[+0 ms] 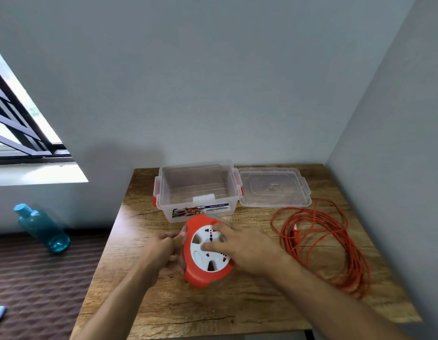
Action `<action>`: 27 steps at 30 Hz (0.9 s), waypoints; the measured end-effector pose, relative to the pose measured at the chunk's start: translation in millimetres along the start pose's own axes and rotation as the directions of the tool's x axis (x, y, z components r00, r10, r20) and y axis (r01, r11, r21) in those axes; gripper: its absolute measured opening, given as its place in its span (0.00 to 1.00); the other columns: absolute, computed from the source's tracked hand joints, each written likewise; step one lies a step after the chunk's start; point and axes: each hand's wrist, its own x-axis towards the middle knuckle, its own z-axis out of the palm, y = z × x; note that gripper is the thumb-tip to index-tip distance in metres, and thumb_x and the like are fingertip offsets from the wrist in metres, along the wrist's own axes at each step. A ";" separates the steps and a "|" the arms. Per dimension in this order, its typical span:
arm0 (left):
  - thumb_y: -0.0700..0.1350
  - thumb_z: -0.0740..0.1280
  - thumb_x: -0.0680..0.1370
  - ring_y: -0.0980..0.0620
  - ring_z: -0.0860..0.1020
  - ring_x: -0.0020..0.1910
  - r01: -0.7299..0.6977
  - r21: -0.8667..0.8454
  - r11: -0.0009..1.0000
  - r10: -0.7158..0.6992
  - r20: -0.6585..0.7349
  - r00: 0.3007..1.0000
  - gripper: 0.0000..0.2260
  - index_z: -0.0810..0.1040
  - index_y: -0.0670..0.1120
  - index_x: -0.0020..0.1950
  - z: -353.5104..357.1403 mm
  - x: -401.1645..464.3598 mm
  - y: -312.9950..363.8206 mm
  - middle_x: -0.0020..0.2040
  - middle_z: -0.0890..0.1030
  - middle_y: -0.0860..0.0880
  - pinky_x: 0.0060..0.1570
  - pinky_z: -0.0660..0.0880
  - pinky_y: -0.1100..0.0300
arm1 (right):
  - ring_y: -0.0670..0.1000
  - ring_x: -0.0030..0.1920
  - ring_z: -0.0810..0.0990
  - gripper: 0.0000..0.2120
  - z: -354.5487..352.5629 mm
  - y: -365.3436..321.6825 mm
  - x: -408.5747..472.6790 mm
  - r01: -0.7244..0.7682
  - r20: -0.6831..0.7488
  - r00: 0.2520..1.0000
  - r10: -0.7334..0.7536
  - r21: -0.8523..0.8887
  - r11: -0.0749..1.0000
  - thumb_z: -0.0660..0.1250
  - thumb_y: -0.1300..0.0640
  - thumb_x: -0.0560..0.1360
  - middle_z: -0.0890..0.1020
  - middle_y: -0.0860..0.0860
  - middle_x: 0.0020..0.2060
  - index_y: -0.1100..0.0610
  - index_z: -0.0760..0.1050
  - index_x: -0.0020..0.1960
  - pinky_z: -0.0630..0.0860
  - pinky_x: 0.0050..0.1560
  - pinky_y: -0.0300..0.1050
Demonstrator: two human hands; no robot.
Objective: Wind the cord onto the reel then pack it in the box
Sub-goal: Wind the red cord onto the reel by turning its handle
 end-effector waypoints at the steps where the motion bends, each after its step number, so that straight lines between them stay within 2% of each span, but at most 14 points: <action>1: 0.48 0.69 0.81 0.45 0.86 0.32 0.005 0.028 1.000 -0.005 0.021 1.000 0.12 0.88 0.43 0.46 -1.9 0.8 4.2 0.36 0.88 0.44 0.26 0.80 0.56 | 0.61 0.73 0.67 0.29 -2.1 4.9 -0.6 0.054 0.040 0.998 -0.053 -0.023 0.998 0.68 0.53 0.80 0.63 0.56 0.76 0.39 0.61 0.75 0.78 0.57 0.62; 3: 0.49 0.70 0.80 0.44 0.87 0.38 -0.001 0.111 0.994 -0.006 0.061 0.998 0.10 0.88 0.44 0.48 -4.9 2.9 12.9 0.37 0.89 0.45 0.28 0.80 0.56 | 0.62 0.77 0.61 0.31 -5.2 13.3 -0.8 0.172 0.075 0.983 -0.165 -0.095 0.981 0.68 0.53 0.80 0.59 0.57 0.78 0.37 0.57 0.77 0.77 0.59 0.64; 5: 0.51 0.71 0.79 0.45 0.87 0.42 -0.022 0.193 0.981 -0.001 0.117 0.993 0.10 0.87 0.46 0.48 -6.2 4.3 22.6 0.38 0.89 0.48 0.29 0.80 0.57 | 0.63 0.75 0.63 0.34 -12.9 19.8 1.3 0.268 0.092 0.962 -0.257 -0.144 0.953 0.72 0.55 0.78 0.60 0.59 0.78 0.38 0.58 0.76 0.79 0.56 0.64; 8: 0.50 0.71 0.79 0.45 0.86 0.43 -0.038 0.262 0.964 -0.010 0.182 0.983 0.09 0.86 0.46 0.46 -6.9 6.0 36.5 0.39 0.89 0.47 0.29 0.80 0.57 | 0.67 0.64 0.75 0.36 -21.2 20.7 7.3 0.427 0.137 0.903 -0.407 -0.191 0.884 0.76 0.57 0.73 0.62 0.60 0.74 0.40 0.62 0.74 0.83 0.43 0.60; 11: 0.48 0.71 0.79 0.44 0.85 0.42 -0.049 0.293 0.955 -0.004 0.178 0.984 0.11 0.87 0.41 0.46 -7.6 9.8 45.6 0.45 0.88 0.40 0.29 0.81 0.55 | 0.65 0.47 0.81 0.36 -17.9 16.7 8.5 0.453 0.157 0.890 -0.427 -0.210 0.866 0.78 0.57 0.71 0.60 0.60 0.75 0.40 0.63 0.71 0.81 0.32 0.52; 14: 0.47 0.71 0.79 0.43 0.86 0.42 -0.063 0.283 0.957 0.023 0.142 0.990 0.10 0.87 0.42 0.45 -8.2 11.8 47.1 0.45 0.89 0.39 0.28 0.82 0.56 | 0.67 0.45 0.82 0.32 -12.3 12.7 11.7 0.379 0.156 0.923 -0.352 -0.198 0.904 0.75 0.53 0.74 0.60 0.59 0.76 0.38 0.64 0.71 0.83 0.35 0.56; 17: 0.50 0.73 0.79 0.46 0.88 0.40 -0.077 0.240 0.968 0.053 0.103 0.993 0.08 0.88 0.47 0.45 -8.8 9.1 43.1 0.41 0.90 0.44 0.27 0.82 0.56 | 0.66 0.45 0.83 0.32 -10.7 5.8 18.8 0.284 0.127 0.957 -0.259 -0.250 0.926 0.74 0.49 0.75 0.71 0.61 0.70 0.38 0.63 0.73 0.82 0.33 0.57; 19: 0.50 0.73 0.78 0.49 0.88 0.36 -0.087 0.176 0.980 0.076 0.066 0.995 0.07 0.88 0.48 0.45 -9.4 7.4 38.3 0.39 0.90 0.47 0.26 0.81 0.57 | 0.62 0.48 0.83 0.32 -6.7 0.2 23.7 0.121 0.038 0.993 -0.115 -0.199 0.972 0.72 0.45 0.76 0.77 0.59 0.64 0.38 0.61 0.75 0.82 0.37 0.55; 21: 0.47 0.72 0.79 0.51 0.88 0.34 -0.098 0.091 0.991 0.096 0.021 0.995 0.06 0.88 0.47 0.46 -7.6 5.4 33.1 0.38 0.90 0.49 0.26 0.81 0.56 | 0.60 0.55 0.82 0.32 -0.3 -7.0 27.4 -0.176 -0.057 0.983 0.175 -0.013 0.984 0.67 0.37 0.74 0.81 0.56 0.63 0.38 0.59 0.75 0.79 0.49 0.55; 23: 0.45 0.72 0.79 0.52 0.88 0.35 -0.129 -0.001 0.992 0.129 -0.009 0.992 0.05 0.87 0.48 0.46 -0.4 2.0 27.5 0.40 0.90 0.51 0.27 0.83 0.54 | 0.58 0.55 0.82 0.33 2.7 -19.1 30.2 -0.481 -0.075 0.853 0.517 0.272 0.834 0.65 0.33 0.71 0.83 0.52 0.60 0.40 0.61 0.72 0.76 0.49 0.50; 24: 0.44 0.72 0.79 0.52 0.89 0.36 -0.149 -0.032 0.988 0.149 -0.021 0.989 0.05 0.87 0.50 0.46 4.7 -0.7 24.8 0.41 0.90 0.52 0.27 0.84 0.53 | 0.56 0.54 0.83 0.34 4.6 -27.2 31.8 -0.585 -0.044 0.738 0.674 0.457 0.670 0.67 0.33 0.70 0.83 0.50 0.58 0.43 0.64 0.71 0.75 0.45 0.47; 25: 0.44 0.72 0.79 0.51 0.89 0.37 -0.169 -0.059 0.984 0.168 -0.031 0.985 0.06 0.87 0.52 0.45 10.0 -4.4 22.0 0.42 0.90 0.53 0.28 0.84 0.53 | 0.54 0.51 0.84 0.34 7.7 -36.0 34.3 -0.619 0.032 0.610 0.792 0.643 0.451 0.68 0.34 0.70 0.83 0.50 0.56 0.47 0.66 0.70 0.75 0.39 0.42; 26: 0.43 0.72 0.79 0.50 0.89 0.38 -0.193 -0.073 0.979 0.190 -0.042 0.981 0.08 0.87 0.54 0.44 15.4 -7.0 18.7 0.42 0.90 0.53 0.29 0.85 0.51 | 0.52 0.44 0.86 0.32 10.4 -42.5 37.3 -0.578 0.165 0.497 0.852 0.796 0.182 0.70 0.35 0.72 0.85 0.51 0.53 0.51 0.67 0.69 0.74 0.32 0.39; 27: 0.42 0.72 0.79 0.49 0.89 0.39 -0.213 -0.071 0.974 0.209 -0.059 0.976 0.10 0.87 0.56 0.43 19.7 -8.6 15.0 0.42 0.90 0.53 0.31 0.85 0.49 | 0.51 0.36 0.86 0.29 10.6 -44.6 40.1 -0.475 0.317 0.435 0.843 0.876 -0.084 0.70 0.39 0.74 0.86 0.53 0.47 0.54 0.68 0.67 0.73 0.25 0.38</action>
